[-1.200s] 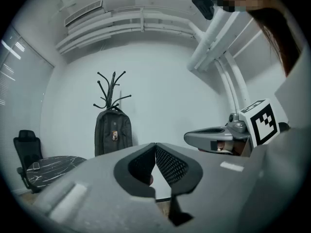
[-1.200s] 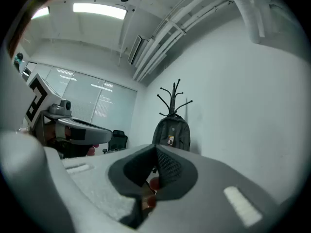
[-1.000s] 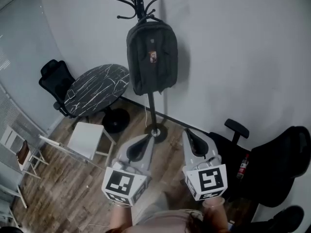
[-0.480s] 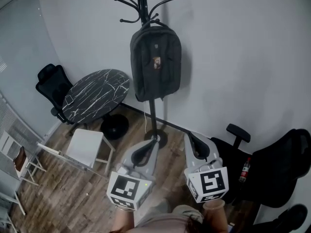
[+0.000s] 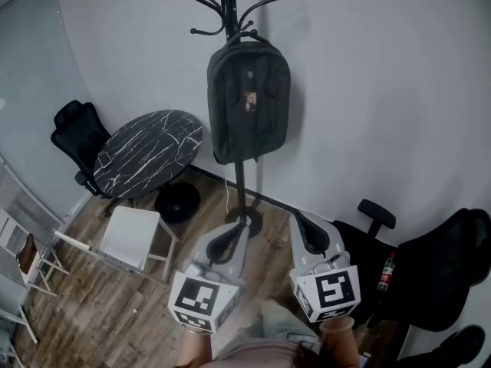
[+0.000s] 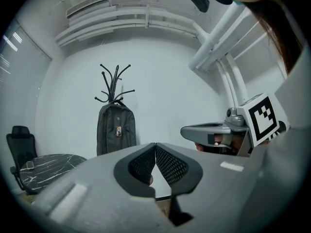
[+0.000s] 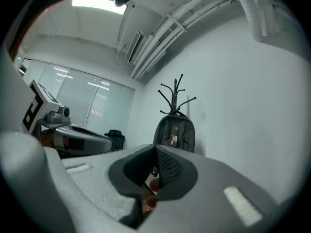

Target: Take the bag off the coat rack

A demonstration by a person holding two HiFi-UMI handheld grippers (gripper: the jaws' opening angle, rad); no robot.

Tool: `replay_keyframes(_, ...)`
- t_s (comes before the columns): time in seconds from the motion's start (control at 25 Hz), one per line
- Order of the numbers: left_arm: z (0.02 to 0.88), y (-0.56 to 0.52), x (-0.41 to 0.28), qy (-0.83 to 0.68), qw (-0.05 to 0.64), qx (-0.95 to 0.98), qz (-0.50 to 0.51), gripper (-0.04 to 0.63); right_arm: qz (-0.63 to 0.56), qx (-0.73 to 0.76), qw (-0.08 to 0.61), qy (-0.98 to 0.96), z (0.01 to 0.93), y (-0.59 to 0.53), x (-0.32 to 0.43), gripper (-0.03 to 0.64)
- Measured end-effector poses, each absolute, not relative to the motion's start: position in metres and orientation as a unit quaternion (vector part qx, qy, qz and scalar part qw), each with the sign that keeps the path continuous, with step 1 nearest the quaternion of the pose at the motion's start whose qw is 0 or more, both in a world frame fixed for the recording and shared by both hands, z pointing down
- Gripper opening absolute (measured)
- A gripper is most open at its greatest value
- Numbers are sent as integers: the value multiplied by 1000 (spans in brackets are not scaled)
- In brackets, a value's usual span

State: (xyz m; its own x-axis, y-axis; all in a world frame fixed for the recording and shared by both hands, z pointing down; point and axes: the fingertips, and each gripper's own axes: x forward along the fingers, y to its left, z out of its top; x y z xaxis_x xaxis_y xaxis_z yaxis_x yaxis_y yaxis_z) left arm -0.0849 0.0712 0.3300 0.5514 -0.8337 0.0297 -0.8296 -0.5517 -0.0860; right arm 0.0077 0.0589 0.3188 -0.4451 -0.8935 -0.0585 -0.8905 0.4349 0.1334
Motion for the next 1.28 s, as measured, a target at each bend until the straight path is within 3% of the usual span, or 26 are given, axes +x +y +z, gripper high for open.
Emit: replay_keyframes(1.28, 331, -66, -92, 471, 37, -881, -32, 12, -65, 535, 5, -842, 329, -80, 3, 3)
